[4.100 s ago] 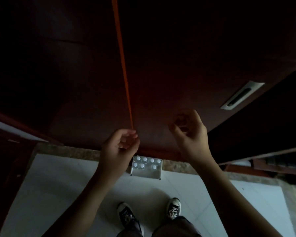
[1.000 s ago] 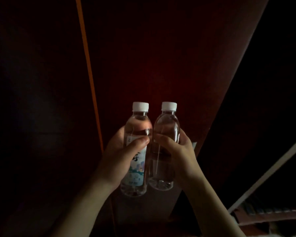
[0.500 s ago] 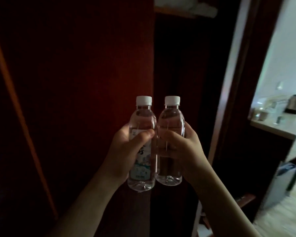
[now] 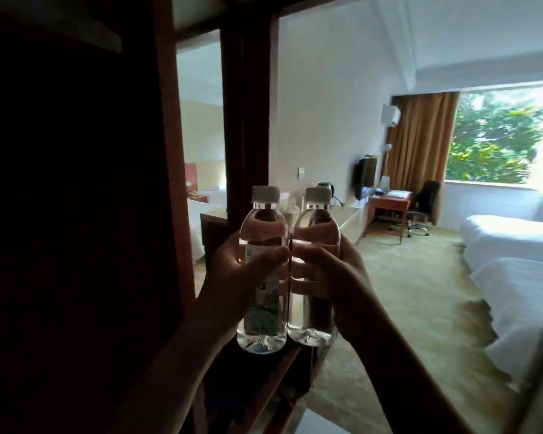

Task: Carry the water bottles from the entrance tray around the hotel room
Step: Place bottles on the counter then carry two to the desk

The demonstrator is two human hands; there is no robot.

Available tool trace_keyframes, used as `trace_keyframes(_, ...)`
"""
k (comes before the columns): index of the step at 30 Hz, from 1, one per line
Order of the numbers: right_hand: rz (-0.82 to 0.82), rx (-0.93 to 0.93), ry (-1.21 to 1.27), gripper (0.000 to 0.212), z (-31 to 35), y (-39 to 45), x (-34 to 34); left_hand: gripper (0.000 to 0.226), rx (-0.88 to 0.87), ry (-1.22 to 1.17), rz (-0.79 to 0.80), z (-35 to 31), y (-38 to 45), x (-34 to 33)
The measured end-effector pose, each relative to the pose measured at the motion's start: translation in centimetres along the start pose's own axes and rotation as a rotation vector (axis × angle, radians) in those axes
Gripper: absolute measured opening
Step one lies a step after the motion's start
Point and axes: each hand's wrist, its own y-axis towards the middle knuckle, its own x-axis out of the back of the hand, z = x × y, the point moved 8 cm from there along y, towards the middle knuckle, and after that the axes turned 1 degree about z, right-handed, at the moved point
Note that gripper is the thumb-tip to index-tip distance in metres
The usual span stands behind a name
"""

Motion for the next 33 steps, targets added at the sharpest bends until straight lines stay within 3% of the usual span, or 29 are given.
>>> trace_keyframes(3, -0.094, 0.002, -0.016, 0.032, 0.5, 1.5, 5.9, 0.037, 0.022, -0.063, 0.090, 2.8, 3.1, -5.1)
trace_keyframes(8, -0.198, 0.031, -0.048, 0.039, 0.0, 4.3, 13.4, 0.029, 0.059, -0.134, 0.191, 7.6, 8.1, -11.0)
trace_keyframes(11, -0.273, 0.034, -0.077, 0.026, -1.3, 6.4, 17.4, 0.019, 0.064, -0.149, 0.242, 10.7, 11.5, -13.5)
trace_keyframes(15, -0.368, 0.026, -0.139, 0.020, -3.1, 10.5, 21.7, 0.026, 0.059, -0.161, 0.317, 14.7, 17.0, -16.1)
trace_keyframes(22, -0.491, 0.028, -0.250, 0.042, -4.1, 20.6, 27.7, 0.022, 0.128, -0.247, 0.384, 21.1, 29.8, -20.1)
trace_keyframes(26, -0.544, 0.011, -0.311, 0.038, -4.4, 24.2, 31.9, 0.010, 0.138, -0.295, 0.430, 24.4, 34.5, -24.0)
trace_keyframes(33, -0.666, 0.010, -0.316, 0.036, -6.2, 28.3, 40.8, 0.037, 0.182, -0.332, 0.562, 30.1, 40.1, -32.2)
